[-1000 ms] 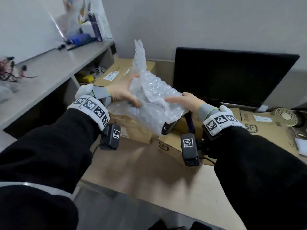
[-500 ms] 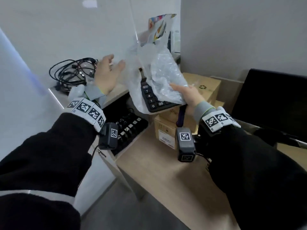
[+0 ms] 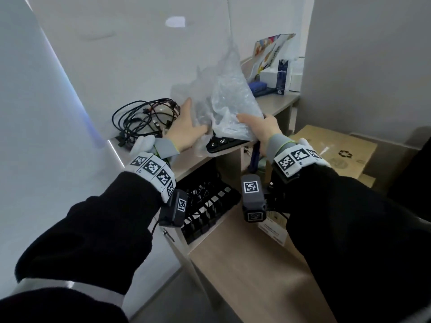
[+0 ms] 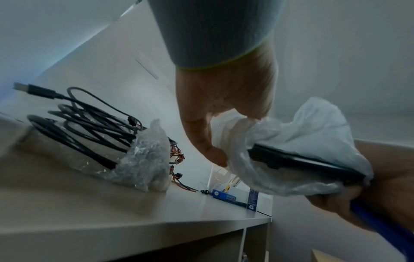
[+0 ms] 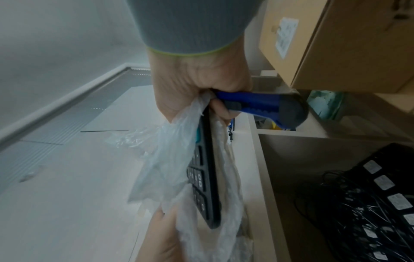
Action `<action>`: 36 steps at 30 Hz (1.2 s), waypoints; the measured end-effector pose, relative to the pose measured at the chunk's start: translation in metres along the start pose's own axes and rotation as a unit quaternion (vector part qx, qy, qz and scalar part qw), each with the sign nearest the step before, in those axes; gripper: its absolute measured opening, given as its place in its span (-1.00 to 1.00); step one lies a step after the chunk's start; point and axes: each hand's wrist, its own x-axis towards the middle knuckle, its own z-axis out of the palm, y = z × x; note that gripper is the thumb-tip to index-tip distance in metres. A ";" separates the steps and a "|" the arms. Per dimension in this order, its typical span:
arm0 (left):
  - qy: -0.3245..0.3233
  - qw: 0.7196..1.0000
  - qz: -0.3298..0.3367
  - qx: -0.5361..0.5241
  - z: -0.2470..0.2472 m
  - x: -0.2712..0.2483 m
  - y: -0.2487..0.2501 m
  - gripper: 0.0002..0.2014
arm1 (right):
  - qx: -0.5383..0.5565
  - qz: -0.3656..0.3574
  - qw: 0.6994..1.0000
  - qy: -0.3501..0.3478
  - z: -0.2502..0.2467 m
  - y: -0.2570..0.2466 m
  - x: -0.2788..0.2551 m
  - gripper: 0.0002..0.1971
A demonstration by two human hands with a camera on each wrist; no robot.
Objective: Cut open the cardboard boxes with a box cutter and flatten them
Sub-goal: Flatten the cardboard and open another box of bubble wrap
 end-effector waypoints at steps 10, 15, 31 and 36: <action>0.047 0.997 -0.052 0.019 0.035 0.093 0.009 -0.38 | -0.160 0.031 0.987 0.002 0.002 -0.033 0.104 -0.33; 0.030 0.992 -0.111 0.048 0.045 0.140 -0.007 -0.43 | -0.253 0.026 0.967 -0.010 0.016 -0.033 0.158 -0.18; -0.200 0.924 -0.148 0.290 0.054 0.167 -0.019 -0.07 | -0.435 -0.043 0.893 -0.105 0.067 -0.007 0.206 -0.53; -0.168 0.911 -0.155 0.342 0.050 0.168 -0.029 -0.13 | -0.497 -0.074 0.856 -0.121 0.082 -0.006 0.208 -0.58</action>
